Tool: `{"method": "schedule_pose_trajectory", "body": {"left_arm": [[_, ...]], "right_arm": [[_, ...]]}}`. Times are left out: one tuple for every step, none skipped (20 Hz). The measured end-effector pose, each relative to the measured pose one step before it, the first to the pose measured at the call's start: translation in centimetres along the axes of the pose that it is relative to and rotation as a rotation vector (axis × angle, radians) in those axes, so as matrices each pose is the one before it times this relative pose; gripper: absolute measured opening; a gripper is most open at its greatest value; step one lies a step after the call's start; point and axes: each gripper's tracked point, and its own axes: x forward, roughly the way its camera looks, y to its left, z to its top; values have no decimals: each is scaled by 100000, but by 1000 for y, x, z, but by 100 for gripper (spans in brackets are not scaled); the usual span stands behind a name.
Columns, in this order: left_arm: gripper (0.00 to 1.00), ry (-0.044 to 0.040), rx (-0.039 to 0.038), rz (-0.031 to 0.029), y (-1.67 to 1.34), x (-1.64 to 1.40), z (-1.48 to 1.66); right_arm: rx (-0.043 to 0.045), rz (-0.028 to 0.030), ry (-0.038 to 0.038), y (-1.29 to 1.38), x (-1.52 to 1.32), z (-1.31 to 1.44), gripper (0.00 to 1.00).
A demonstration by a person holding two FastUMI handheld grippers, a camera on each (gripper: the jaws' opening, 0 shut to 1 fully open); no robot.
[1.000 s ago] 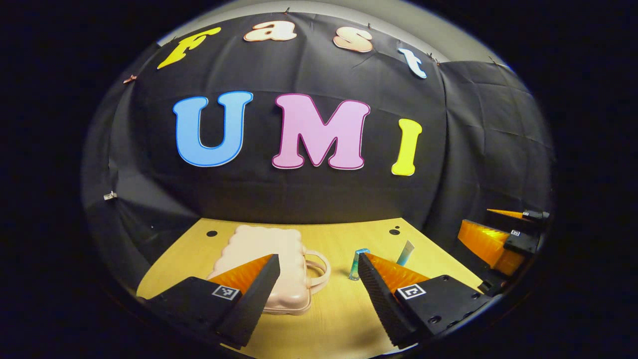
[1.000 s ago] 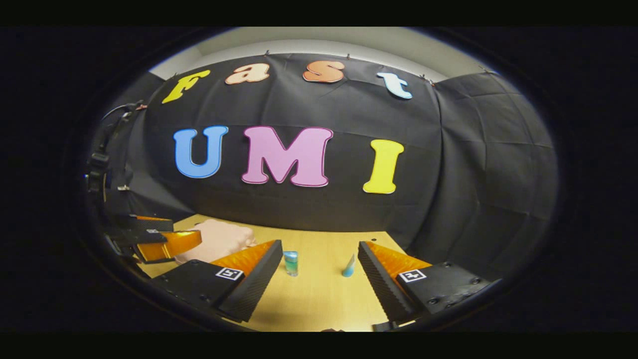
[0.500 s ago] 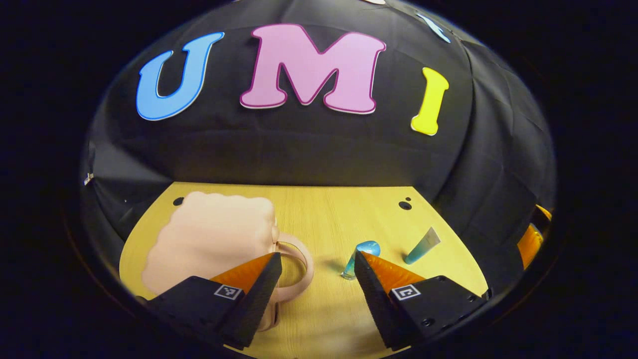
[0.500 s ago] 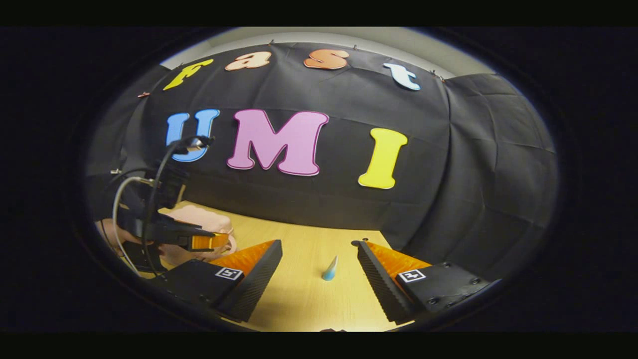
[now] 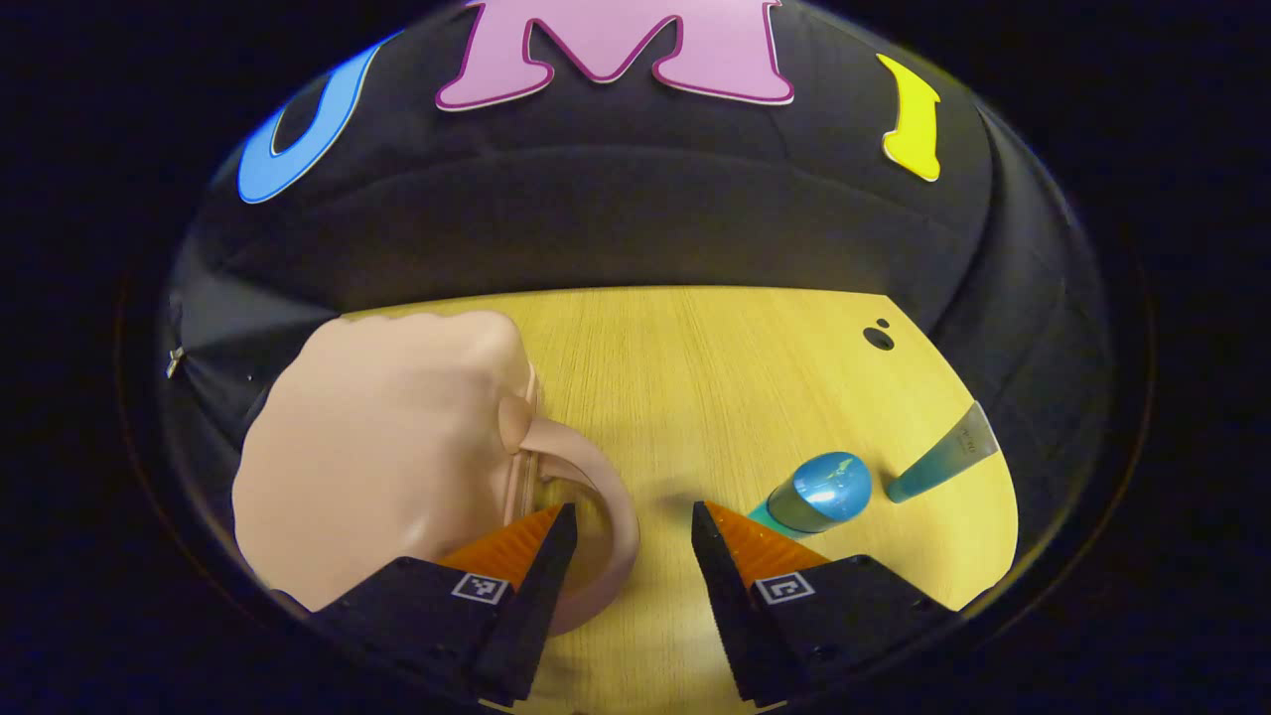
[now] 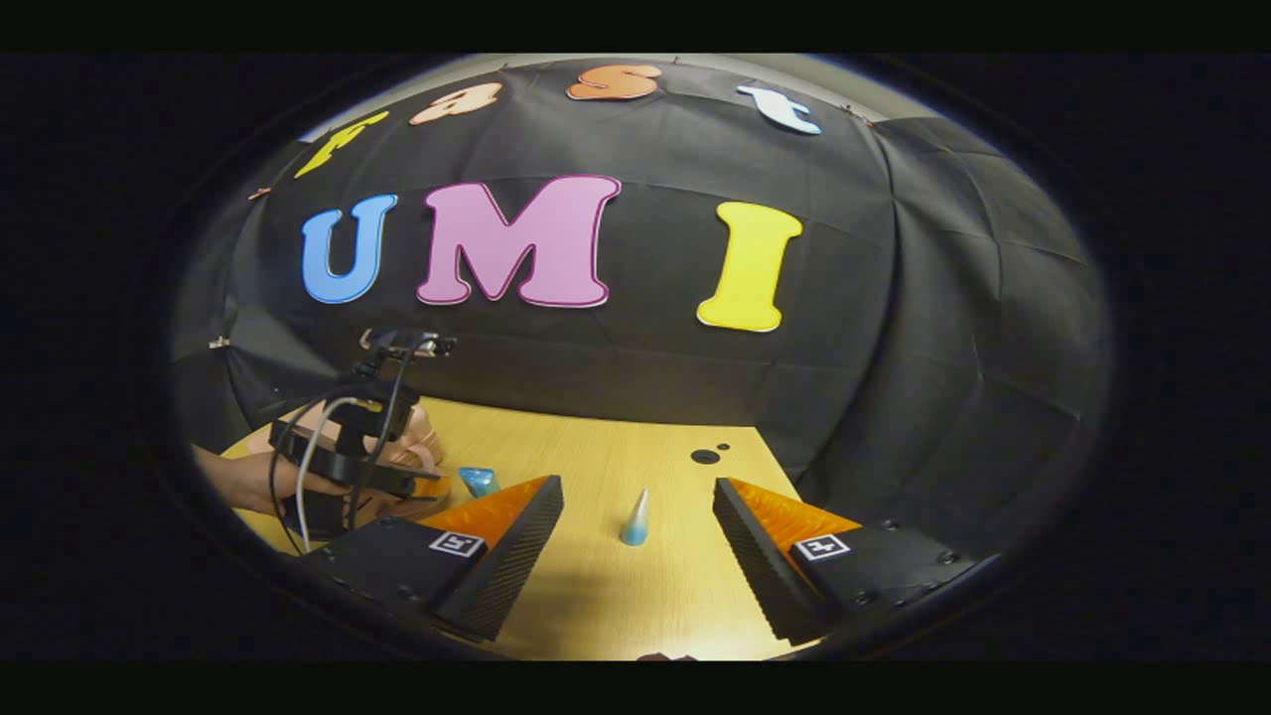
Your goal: First open the suitcase, pack the skin care products into it, and then close the suitcase.
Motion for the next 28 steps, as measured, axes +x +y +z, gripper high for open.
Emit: {"method": "schedule_pose_trajectory", "body": {"left_arm": [[58, 4491, -1140, 2082, 388, 1180, -1008], [44, 3527, -693, -625, -58, 745, -604], [33, -153, 621, -529, 30, 87, 45], [25, -855, 564, -752, -76, -175, 270], [24, -1437, 315, -1149, -238, -317, 265], [20, -1803, 957, -1162, -201, -512, 497], [19, -2271, 1922, -572, -54, -673, 585], [16, -2588, 2416, 488, 161, -703, 813], [14, -2188, 2081, 180, 318, -1337, 1183], [13, -927, -342, -1055, 499, -1167, 912], [13, -833, -2652, -2587, 277, -1314, 980], [13, -693, -2060, -1647, 852, -2099, 1390], [13, -2140, 175, -597, 853, -1447, 1395], [13, -2131, 950, 231, 1038, -1542, 1662], [17, -1855, 1374, 450, 1241, -1556, 1445], [13, -2200, 574, 834, 2261, -2178, 2264], [13, -1919, -1652, 451, 2530, -1688, 1712], [13, -1194, -966, 809, 2189, -1072, 1243], [13, -1399, 163, 1493, 2377, -861, 980], [13, -1085, 1027, 1858, 2563, -641, 849], [13, -793, 1758, 2818, 2838, -539, 602], [13, -666, 2550, 3485, 2998, -206, 552], [13, -254, 2722, 4306, 3056, -193, 432], [13, -344, 1945, 3098, 2847, 163, -110], [13, 69, 653, 2704, 2512, 393, -402], [13, -137, -249, 2206, 2509, 513, -513], [13, -262, 323, 3221, 2532, 727, -697], [13, -499, 875, 4397, 2667, 1030, -771]], "right_arm": [[234, -307, 307, -309, -22, -146, 97], [171, -216, 694, -218, -156, -116, 97], [356, 274, 468, -16, 7, -147, 97], [321, 534, 239, 124, -56, -83, 97], [-312, 704, 585, 248, -24, -195, 96], [-413, 343, 308, 137, -35, -75, 96], [-228, 139, 94, 168, 6, 5, 96], [236, 183, -311, 195, -157, 149, 97], [734, 497, -626, 407, -233, 231, 96], [464, 385, -485, 363, -157, 228, 97], [198, 532, -644, 505, -219, 388, 96], [-293, 917, -1089, 682, -253, 356, 97], [-417, 722, -985, 578, -107, 310, 97], [-587, 551, -1050, 551, -257, 381, 97], [-428, 358, -927, 528, -164, 360, 97], [52, 539, -579, 765, -80, 298, 96], [473, 348, -185, 498, -82, 82, 97], [518, 165, -533, 589, -102, 290, 97], [292, -56, -421, 268, -53, 172, 96], [-289, -208, -174, 372, -18, 263, 97], [-357, -196, -210, 328, -132, 146, 97], [-605, 13, -374, 227, -142, 99, 97], [-960, -52, -65, 355, -54, 48, 97], [-882, 232, 432, 298, 9, -53, 96], [-347, -18, 699, 243, -22, -265, 96], [349, -153, 950, 253, -12, -230, 97], [520, -196, 992, 321, 9, -227, 97], [513, -76, 966, 364, 17, -228, 97]]}}
